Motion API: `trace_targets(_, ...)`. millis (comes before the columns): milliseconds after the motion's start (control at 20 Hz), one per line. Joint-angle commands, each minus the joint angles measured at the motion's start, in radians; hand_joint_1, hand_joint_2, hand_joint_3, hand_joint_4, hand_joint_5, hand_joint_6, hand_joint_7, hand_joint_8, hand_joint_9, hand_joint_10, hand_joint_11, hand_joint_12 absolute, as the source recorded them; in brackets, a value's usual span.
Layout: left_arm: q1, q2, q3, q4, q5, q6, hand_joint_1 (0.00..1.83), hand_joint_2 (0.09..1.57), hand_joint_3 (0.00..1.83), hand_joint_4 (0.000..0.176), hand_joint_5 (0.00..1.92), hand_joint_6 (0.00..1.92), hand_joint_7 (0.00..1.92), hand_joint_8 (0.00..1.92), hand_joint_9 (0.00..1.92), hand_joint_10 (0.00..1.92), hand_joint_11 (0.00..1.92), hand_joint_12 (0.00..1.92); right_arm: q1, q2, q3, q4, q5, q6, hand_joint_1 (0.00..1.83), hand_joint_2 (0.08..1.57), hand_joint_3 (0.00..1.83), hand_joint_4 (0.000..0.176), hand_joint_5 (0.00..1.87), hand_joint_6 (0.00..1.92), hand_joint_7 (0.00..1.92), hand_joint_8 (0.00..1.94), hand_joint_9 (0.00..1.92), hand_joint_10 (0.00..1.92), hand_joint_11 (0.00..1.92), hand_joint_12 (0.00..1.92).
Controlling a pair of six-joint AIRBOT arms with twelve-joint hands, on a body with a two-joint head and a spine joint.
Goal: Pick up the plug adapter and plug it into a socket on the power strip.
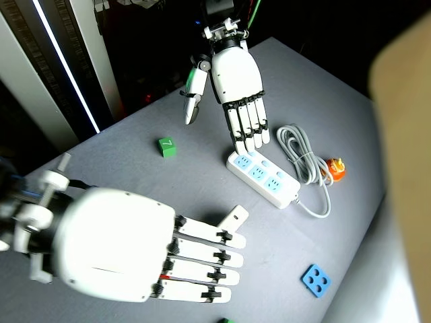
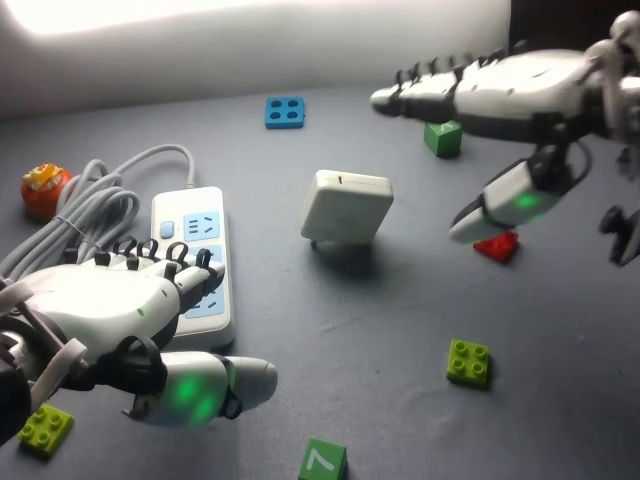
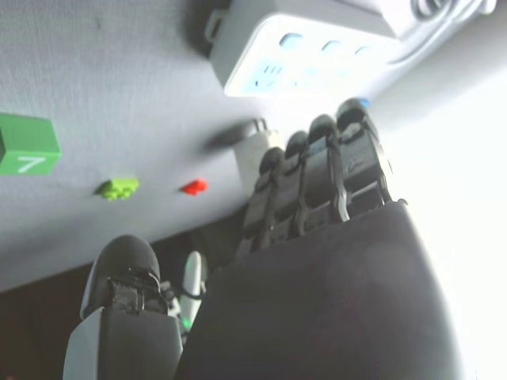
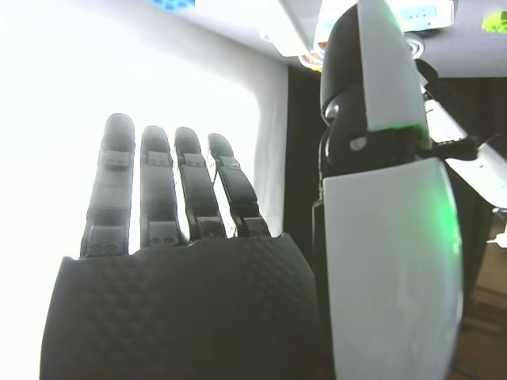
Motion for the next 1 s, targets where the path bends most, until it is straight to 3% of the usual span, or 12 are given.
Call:
trace_targets(0, 0.0, -0.002, 0.004, 0.038, -0.04, 0.006, 0.0, 1.13, 0.01, 0.0, 0.03, 0.01, 0.02, 0.01, 0.0, 0.0, 0.0, 0.0, 0.012, -0.014, 0.022, 0.05, 0.087, 0.003, 1.11, 0.91, 0.0, 0.0, 0.02, 0.0, 0.0, 0.0, 0.02, 0.0, 0.0, 0.45)
trace_targets(150, 0.014, -0.027, 0.011, 0.027, -0.052, 0.007, 0.0, 1.13, 0.01, 0.0, 0.02, 0.0, 0.0, 0.0, 0.0, 0.0, 0.0, 0.0, 0.026, -0.073, 0.075, 0.072, 0.067, 0.012, 1.17, 0.93, 0.0, 0.0, 0.03, 0.01, 0.0, 0.0, 0.02, 0.01, 0.0, 0.41)
trace_targets(450, 0.016, -0.075, 0.023, 0.001, -0.067, 0.006, 0.0, 1.13, 0.01, 0.0, 0.02, 0.0, 0.0, 0.0, 0.0, 0.0, 0.0, 0.0, 0.025, -0.185, 0.219, 0.072, 0.006, 0.153, 1.2, 0.9, 0.0, 0.0, 0.08, 0.01, 0.06, 0.01, 0.07, 0.01, 0.0, 0.53)
trace_targets(650, 0.028, -0.086, 0.036, -0.004, -0.067, 0.004, 0.0, 1.14, 0.01, 0.0, 0.01, 0.0, 0.0, 0.0, 0.0, 0.0, 0.0, 0.0, 0.019, -0.24, 0.287, 0.072, -0.016, 0.172, 1.18, 0.93, 0.01, 0.0, 0.04, 0.0, 0.02, 0.0, 0.05, 0.0, 0.0, 0.45)
trace_targets(950, 0.037, -0.104, 0.058, -0.004, -0.067, -0.01, 0.0, 1.14, 0.01, 0.0, 0.02, 0.0, 0.02, 0.01, 0.01, 0.0, 0.0, 0.0, 0.009, -0.297, 0.335, 0.072, -0.021, 0.181, 1.16, 0.98, 0.01, 0.0, 0.11, 0.01, 0.12, 0.01, 0.14, 0.02, 0.0, 0.71)
